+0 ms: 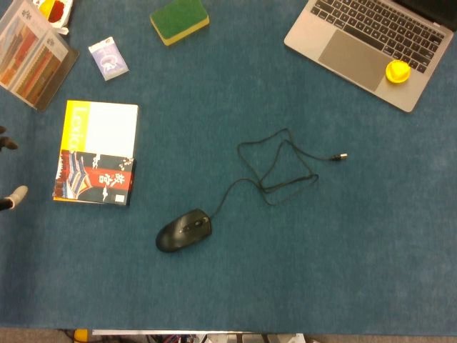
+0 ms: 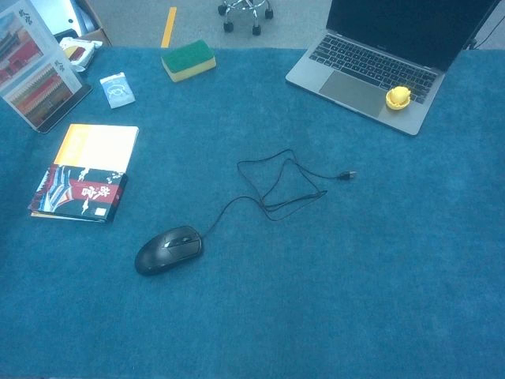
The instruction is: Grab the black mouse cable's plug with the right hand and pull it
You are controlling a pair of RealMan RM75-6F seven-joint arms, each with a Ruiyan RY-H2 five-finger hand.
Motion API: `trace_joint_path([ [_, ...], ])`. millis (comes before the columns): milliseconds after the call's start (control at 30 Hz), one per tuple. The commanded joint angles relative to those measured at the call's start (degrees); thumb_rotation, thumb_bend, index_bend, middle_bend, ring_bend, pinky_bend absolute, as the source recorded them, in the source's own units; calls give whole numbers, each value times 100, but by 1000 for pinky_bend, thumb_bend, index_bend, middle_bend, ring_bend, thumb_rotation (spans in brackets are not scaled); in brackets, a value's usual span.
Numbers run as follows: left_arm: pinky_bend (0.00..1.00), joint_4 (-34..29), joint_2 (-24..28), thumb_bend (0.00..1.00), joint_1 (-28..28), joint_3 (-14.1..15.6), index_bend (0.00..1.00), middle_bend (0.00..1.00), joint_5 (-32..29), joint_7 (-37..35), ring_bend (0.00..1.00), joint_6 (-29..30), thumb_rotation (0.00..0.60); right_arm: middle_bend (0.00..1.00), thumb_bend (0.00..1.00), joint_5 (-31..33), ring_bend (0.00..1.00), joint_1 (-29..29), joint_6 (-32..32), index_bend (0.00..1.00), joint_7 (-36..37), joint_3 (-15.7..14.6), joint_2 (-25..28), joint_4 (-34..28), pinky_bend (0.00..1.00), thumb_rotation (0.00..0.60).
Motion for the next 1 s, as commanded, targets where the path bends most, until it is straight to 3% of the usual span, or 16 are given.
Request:
trace_joint_path([
  [33,534,9,9,31,37,26,362,256,-7,6,363,28,600,117,425,-17,0,37,-67,473,8,-11,-46,51,0,600],
  [500,534,50,8,31,82,31,362,256,-11,-36,363,47,600,117,423,37,0,113,-232,472,26,19,-8,-53,0,600],
  [700,534,65,25,31,109,33,362,256,-12,-75,363,68,600,116,379,82,0,171,-367,463,-34,26,45,-216,0,600],
  [1000,534,85,25,31,142,35,362,256,-38,-102,363,72,600,80,246,250,0,274,-635,191,-218,56,108,-456,0,600],
])
